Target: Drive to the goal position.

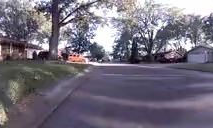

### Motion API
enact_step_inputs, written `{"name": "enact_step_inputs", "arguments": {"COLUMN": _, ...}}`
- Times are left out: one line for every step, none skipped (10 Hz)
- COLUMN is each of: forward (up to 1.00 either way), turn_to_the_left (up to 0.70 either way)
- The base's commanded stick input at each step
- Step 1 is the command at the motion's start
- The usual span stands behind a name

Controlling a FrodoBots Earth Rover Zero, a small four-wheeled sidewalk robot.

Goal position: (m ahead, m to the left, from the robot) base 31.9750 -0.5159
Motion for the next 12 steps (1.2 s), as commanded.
{"name": "enact_step_inputs", "arguments": {"forward": 1.0, "turn_to_the_left": 0.0}}
{"name": "enact_step_inputs", "arguments": {"forward": 1.0, "turn_to_the_left": 0.0}}
{"name": "enact_step_inputs", "arguments": {"forward": 1.0, "turn_to_the_left": 0.0}}
{"name": "enact_step_inputs", "arguments": {"forward": 1.0, "turn_to_the_left": 0.0}}
{"name": "enact_step_inputs", "arguments": {"forward": 1.0, "turn_to_the_left": 0.0}}
{"name": "enact_step_inputs", "arguments": {"forward": 1.0, "turn_to_the_left": 0.0}}
{"name": "enact_step_inputs", "arguments": {"forward": 1.0, "turn_to_the_left": 0.0}}
{"name": "enact_step_inputs", "arguments": {"forward": 1.0, "turn_to_the_left": 0.0}}
{"name": "enact_step_inputs", "arguments": {"forward": 1.0, "turn_to_the_left": 0.0}}
{"name": "enact_step_inputs", "arguments": {"forward": 1.0, "turn_to_the_left": 0.0}}
{"name": "enact_step_inputs", "arguments": {"forward": 1.0, "turn_to_the_left": 0.0}}
{"name": "enact_step_inputs", "arguments": {"forward": 1.0, "turn_to_the_left": 0.0}}
